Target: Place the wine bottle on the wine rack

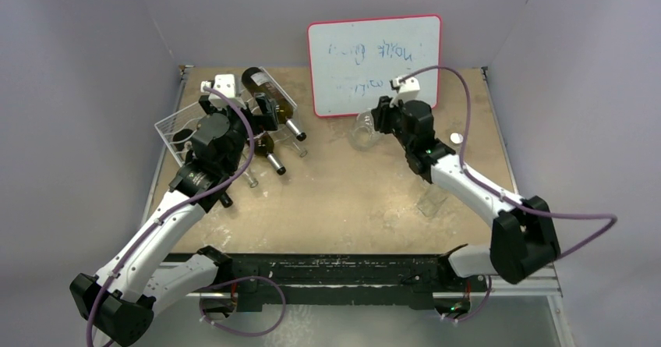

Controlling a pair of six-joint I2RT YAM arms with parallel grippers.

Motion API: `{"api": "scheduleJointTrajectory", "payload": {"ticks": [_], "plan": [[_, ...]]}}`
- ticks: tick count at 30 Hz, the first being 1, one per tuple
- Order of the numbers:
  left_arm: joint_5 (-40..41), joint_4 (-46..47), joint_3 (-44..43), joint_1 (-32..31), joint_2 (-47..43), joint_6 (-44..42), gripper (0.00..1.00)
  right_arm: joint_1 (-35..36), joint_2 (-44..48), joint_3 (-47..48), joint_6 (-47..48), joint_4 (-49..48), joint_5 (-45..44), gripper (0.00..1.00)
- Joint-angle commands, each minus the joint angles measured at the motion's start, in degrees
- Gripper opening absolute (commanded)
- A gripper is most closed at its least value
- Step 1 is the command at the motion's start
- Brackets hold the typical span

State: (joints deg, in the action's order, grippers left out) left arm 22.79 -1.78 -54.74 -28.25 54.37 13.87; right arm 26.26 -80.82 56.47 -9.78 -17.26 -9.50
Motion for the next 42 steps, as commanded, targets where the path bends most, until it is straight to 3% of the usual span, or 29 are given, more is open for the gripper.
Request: {"api": "scheduleJointTrajectory", "payload": {"ticks": [1, 11, 18, 23, 31, 42], "plan": [[0.55, 2.49, -0.06, 0.23, -0.12, -0.95, 0.97, 1.08, 9.95, -7.78, 1.43, -18.34, -0.57, 0.0], [0.2, 2.4, -0.16, 0.22, 0.3, -0.89, 0.97, 5.5, 21.05, -21.99, -0.58, -11.21, -5.38, 0.0], [0.57, 2.26, -0.04, 0.21, 0.18, -1.04, 0.97, 11.69, 21.93, -27.14, -4.26, -7.97, -11.66, 0.0], [0.07, 2.61, 0.08, 0.21, 0.28, -1.08, 0.97, 12.79, 23.13, -25.69, -5.46, 0.2, -9.99, 0.0], [-0.15, 3.39, 0.65, 0.19, -0.62, -1.33, 0.96, 12.89, 20.62, -23.28, -15.14, 8.73, -4.22, 0.0], [-0.73, 3.63, 0.78, 0.21, -0.63, -1.48, 0.96, 12.94, 11.93, -17.48, -14.28, 15.88, 2.62, 0.0]]}}
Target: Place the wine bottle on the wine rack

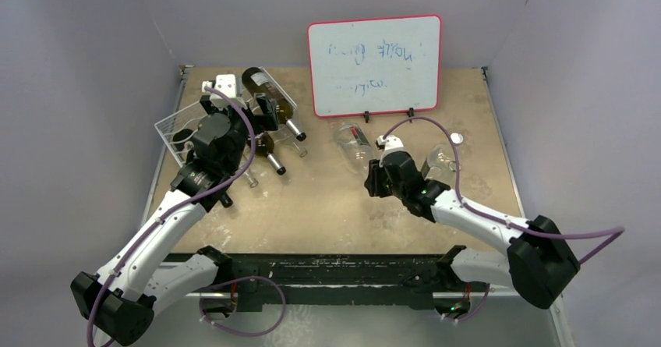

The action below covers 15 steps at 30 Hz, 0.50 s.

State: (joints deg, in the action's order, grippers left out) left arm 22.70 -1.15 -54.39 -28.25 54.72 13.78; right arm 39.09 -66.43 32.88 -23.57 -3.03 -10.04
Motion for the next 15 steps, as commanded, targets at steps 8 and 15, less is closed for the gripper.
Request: {"api": "scheduleJointTrajectory", "payload": {"ticks": [8, 15], "plan": [[-0.79, 2.99, 0.41, 0.21, -0.91, -1.48, 0.96, 0.12, -10.55, 11.01, -0.31, 6.06, 2.58, 0.0], [-0.91, 2.99, 0.39, 0.21, -0.85, -1.61, 0.96, 0.11, -15.28, 14.59, 1.06, 9.45, 5.64, 0.11]]}}
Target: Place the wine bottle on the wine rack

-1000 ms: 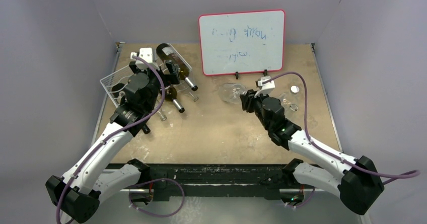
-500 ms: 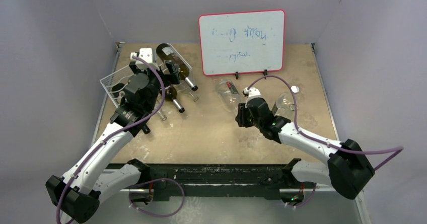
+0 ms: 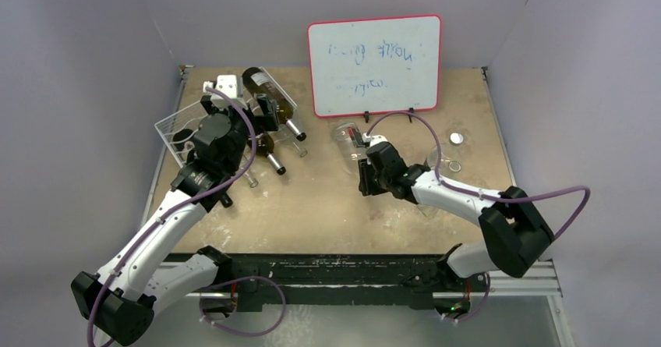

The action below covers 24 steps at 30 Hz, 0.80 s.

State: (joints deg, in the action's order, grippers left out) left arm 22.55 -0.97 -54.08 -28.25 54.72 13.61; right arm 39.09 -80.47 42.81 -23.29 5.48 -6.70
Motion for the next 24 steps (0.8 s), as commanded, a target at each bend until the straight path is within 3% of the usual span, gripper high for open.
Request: {"api": "scheduleJointTrajectory", "payload": {"ticks": [1, 6, 15, 24], "plan": [[-0.74, 2.82, 0.06, 0.21, -0.95, -1.39, 0.96, 0.11, -2.34, 5.35, 0.63, 2.03, 2.42, 0.12], [-0.62, 2.69, 0.06, 0.21, -1.07, -1.49, 0.96, 0.11, -4.87, 6.08, 0.27, 2.25, 1.72, 0.17], [-0.52, 2.73, 0.06, 0.2, -1.16, -1.58, 0.96, 0.12, -5.23, 7.46, -0.03, 2.04, -0.17, 0.47], [-0.44, 2.73, 0.1, 0.21, -1.19, -1.65, 0.96, 0.11, -10.97, 10.81, -0.11, 0.15, -1.35, 0.53]]}}
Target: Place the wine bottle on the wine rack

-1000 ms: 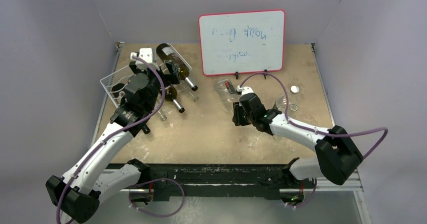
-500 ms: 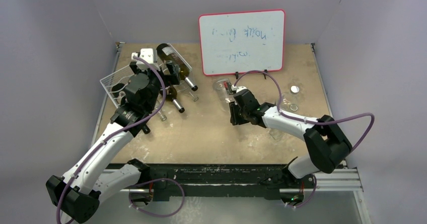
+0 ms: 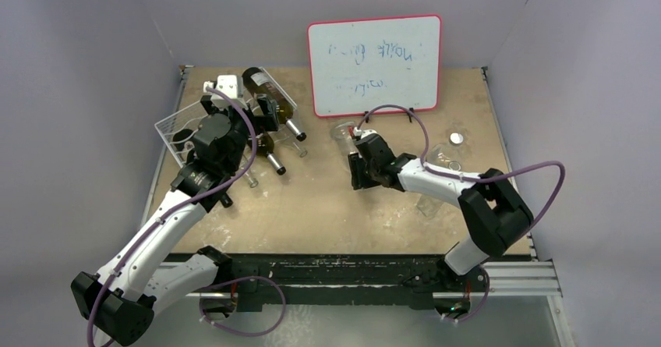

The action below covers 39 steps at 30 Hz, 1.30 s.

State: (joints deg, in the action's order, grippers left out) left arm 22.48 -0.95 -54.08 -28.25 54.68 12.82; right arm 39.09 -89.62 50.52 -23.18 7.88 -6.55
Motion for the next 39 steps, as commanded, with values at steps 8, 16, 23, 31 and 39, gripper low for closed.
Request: {"api": "scheduleJointTrajectory", "payload": {"ticks": [8, 16, 23, 31, 39], "plan": [[-0.37, 2.62, 0.05, 0.21, -1.35, -0.96, 0.96, 0.14, -6.94, 5.33, -2.22, -4.13, -4.1, 0.49], [-0.55, 2.54, 0.05, 0.21, -1.45, -1.12, 0.97, 0.11, -8.91, 5.52, -3.7, -4.99, -4.66, 0.44], [-0.51, 2.45, 0.06, 0.21, -1.38, -1.37, 0.97, 0.11, -10.67, 5.96, -3.17, -3.85, -3.6, 0.0], [-0.04, 2.44, 0.17, 0.21, -1.69, -1.39, 0.97, 0.11, -1.46, 2.99, -0.04, -10.31, -3.27, 0.0], [0.54, 2.44, 0.24, 0.21, -2.16, -1.48, 0.97, 0.11, 7.18, 2.37, -0.2, -12.21, -2.73, 0.0]]}}
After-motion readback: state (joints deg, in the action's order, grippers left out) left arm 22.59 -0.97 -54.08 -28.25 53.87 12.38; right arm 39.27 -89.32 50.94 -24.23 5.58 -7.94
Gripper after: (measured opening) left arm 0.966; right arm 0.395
